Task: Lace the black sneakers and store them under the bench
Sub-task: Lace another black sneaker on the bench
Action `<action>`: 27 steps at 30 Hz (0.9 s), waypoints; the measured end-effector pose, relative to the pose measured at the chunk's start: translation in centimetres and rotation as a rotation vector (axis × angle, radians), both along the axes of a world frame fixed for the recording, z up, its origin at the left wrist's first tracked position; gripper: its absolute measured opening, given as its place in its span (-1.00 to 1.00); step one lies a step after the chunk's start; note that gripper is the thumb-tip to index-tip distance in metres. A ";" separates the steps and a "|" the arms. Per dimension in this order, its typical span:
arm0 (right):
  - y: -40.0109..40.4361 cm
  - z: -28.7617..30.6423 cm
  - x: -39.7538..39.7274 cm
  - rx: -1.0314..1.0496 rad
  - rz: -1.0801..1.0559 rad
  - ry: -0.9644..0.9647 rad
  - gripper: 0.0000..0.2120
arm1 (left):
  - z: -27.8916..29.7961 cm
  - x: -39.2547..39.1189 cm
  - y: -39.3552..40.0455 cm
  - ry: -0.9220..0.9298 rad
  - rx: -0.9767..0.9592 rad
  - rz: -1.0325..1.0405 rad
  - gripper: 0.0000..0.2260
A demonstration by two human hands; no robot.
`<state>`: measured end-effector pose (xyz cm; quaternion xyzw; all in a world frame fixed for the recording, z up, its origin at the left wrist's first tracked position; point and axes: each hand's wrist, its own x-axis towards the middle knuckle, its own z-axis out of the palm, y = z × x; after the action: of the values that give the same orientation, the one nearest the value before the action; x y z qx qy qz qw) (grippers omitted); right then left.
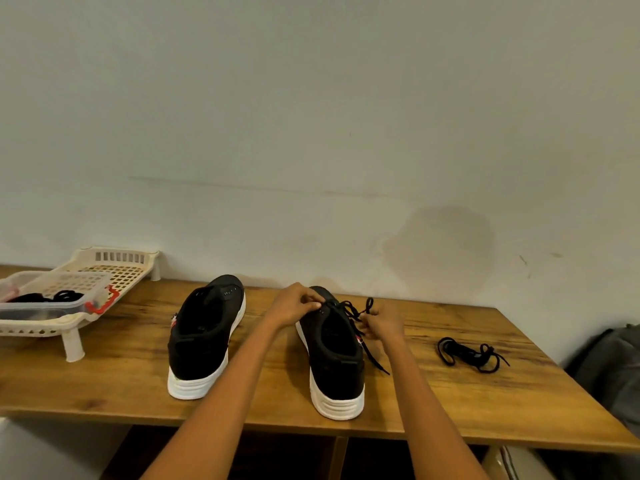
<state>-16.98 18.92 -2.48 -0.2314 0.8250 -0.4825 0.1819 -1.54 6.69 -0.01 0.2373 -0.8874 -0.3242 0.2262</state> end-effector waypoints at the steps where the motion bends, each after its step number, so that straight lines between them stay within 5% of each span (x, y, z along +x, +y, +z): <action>1: 0.3 0.1 0.1 0.146 0.046 0.093 -0.77 | 0.1 0.1 -0.1 0.002 -0.023 0.004 -0.84; 4: 0.6 1.5 0.7 0.395 0.020 0.483 -0.67 | -0.2 -0.2 -0.1 0.022 -0.014 0.093 -0.88; 6: 0.4 2.6 1.1 0.193 -0.039 0.610 -0.72 | -0.6 -0.5 -0.2 0.099 0.225 0.088 -0.91; 8: -0.3 4.0 1.9 0.000 0.114 0.550 -0.73 | -0.7 -0.8 0.5 0.166 0.530 0.020 -0.89; 11: -1.1 4.9 3.3 0.131 0.448 0.339 -0.73 | -0.9 -1.2 1.2 0.205 0.690 -0.020 -0.84; 15: -0.7 5.0 2.8 0.156 0.490 0.304 -0.74 | -1.1 -1.7 1.4 0.258 0.720 0.040 -0.87; 20: -1.0 4.3 3.3 0.146 0.358 0.539 -0.81 | -1.4 -2.0 1.7 0.328 0.684 0.056 -0.91; 27: -2.6 5.5 4.4 0.003 0.296 0.632 -0.78 | -0.8 -1.0 2.2 0.215 0.549 -0.010 -0.82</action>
<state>-12.58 16.32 3.04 -0.4862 0.7988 -0.3540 -0.0139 -2.55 8.87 -0.84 0.2496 -0.7386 -0.5764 0.2448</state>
